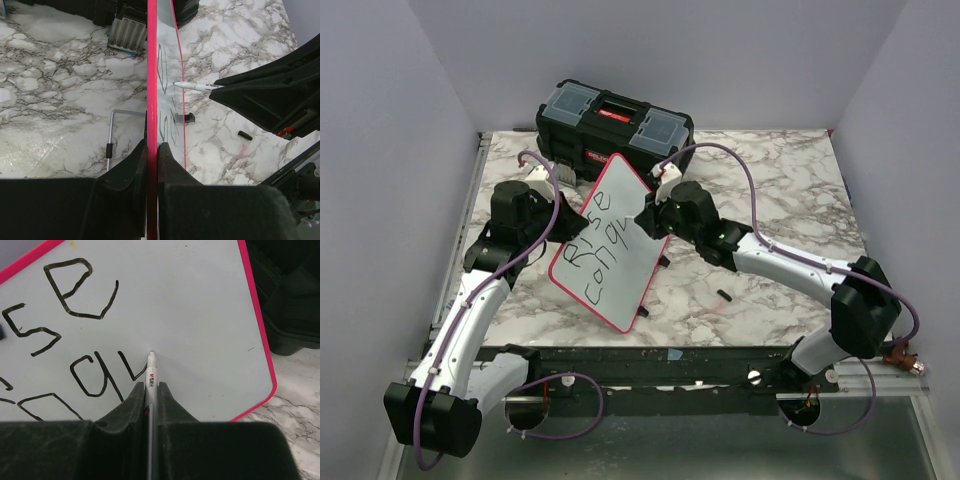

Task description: Write a sentence on the whiteboard

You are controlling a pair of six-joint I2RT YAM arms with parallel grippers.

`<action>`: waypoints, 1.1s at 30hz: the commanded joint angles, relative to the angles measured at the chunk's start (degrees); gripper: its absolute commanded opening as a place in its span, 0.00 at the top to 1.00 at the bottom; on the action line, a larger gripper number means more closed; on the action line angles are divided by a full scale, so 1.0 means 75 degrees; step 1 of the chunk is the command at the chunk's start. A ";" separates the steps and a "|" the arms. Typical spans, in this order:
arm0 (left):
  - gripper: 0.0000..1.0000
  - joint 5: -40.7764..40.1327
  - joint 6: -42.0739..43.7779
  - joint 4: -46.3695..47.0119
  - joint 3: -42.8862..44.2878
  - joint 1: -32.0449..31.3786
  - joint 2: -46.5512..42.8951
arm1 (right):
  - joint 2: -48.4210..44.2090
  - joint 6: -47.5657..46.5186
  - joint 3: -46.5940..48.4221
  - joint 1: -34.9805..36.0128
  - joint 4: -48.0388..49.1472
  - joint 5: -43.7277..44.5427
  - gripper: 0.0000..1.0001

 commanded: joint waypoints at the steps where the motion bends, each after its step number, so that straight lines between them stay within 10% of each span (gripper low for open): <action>1: 1.00 -0.0085 0.0763 -0.0361 0.0027 -0.0183 -0.0056 | 0.0274 -0.0013 0.0354 0.0050 -0.0062 -0.0180 0.99; 33: 1.00 -0.0167 0.0787 -0.0366 0.0022 -0.0206 -0.0050 | -0.0075 0.0400 -0.0793 0.0053 0.0313 -0.0257 0.99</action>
